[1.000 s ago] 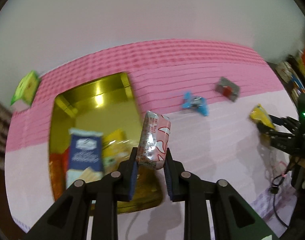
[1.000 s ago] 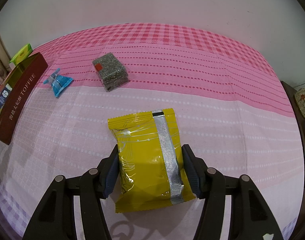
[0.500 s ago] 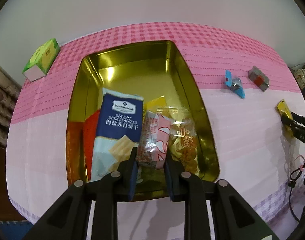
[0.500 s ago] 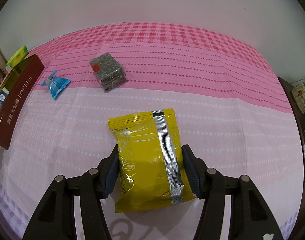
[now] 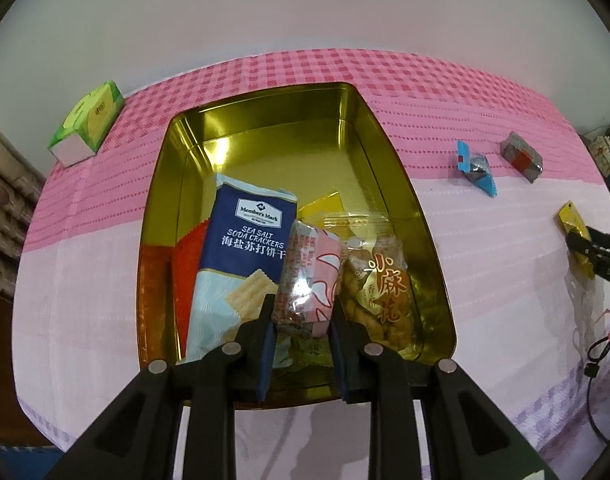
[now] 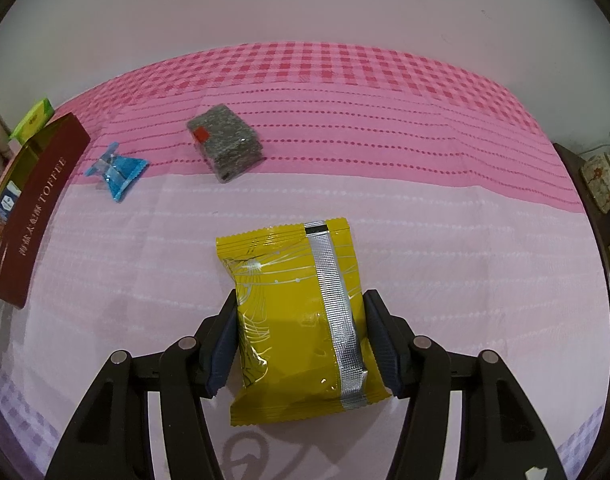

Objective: Organize snacks
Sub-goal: 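Carry the pink candy into the gold tin and open the left gripper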

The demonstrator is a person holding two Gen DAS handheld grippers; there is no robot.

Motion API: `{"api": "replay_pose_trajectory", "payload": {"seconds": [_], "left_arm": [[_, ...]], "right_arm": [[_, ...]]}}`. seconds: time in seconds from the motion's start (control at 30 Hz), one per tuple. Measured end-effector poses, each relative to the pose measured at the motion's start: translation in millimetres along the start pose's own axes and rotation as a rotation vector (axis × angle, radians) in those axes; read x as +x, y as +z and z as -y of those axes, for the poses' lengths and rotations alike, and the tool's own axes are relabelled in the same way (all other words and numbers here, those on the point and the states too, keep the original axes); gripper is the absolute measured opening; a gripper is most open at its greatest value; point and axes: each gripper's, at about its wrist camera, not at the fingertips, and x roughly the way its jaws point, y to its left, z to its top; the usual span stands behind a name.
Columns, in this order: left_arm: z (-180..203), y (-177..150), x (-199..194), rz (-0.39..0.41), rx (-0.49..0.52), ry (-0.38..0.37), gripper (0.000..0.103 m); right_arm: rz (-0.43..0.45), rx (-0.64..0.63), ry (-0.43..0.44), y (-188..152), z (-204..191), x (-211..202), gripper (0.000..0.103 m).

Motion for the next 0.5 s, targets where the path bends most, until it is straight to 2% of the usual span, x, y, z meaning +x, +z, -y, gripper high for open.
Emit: {"api": "replay_pose_trajectory", "payload": {"seconds": [0.1, 0.23, 0.3, 0.37, 0.5], "left_arm": [[2.2, -1.1, -0.5, 0.004, 0.015, 0.009, 0.025], [-1.0, -2.4, -2.5, 0.003, 0.006, -0.018, 0.026], [-2.8, -2.9, -4.6, 0.006, 0.005, -0.033, 0.034], [-4.6, -3.1, -8.8, 0.018, 0.006, -0.036, 0.046], [-9.0, -2.2, -18.8, 0.05, -0.004, -0.044, 0.049]], "right_arm": [[0.003, 0.0, 0.003, -0.2, -5.6, -4.2, 0.055], [0.008, -0.005, 0.008, 0.6, -14.2, -8.6, 0.055], [0.01, -0.007, 0.011, 1.6, -19.3, -10.8, 0.055], [0.012, -0.008, 0.022, 2.8, -26.1, -13.4, 0.055], [0.018, -0.024, 0.045, 7.1, -46.3, -19.1, 0.055]]}}
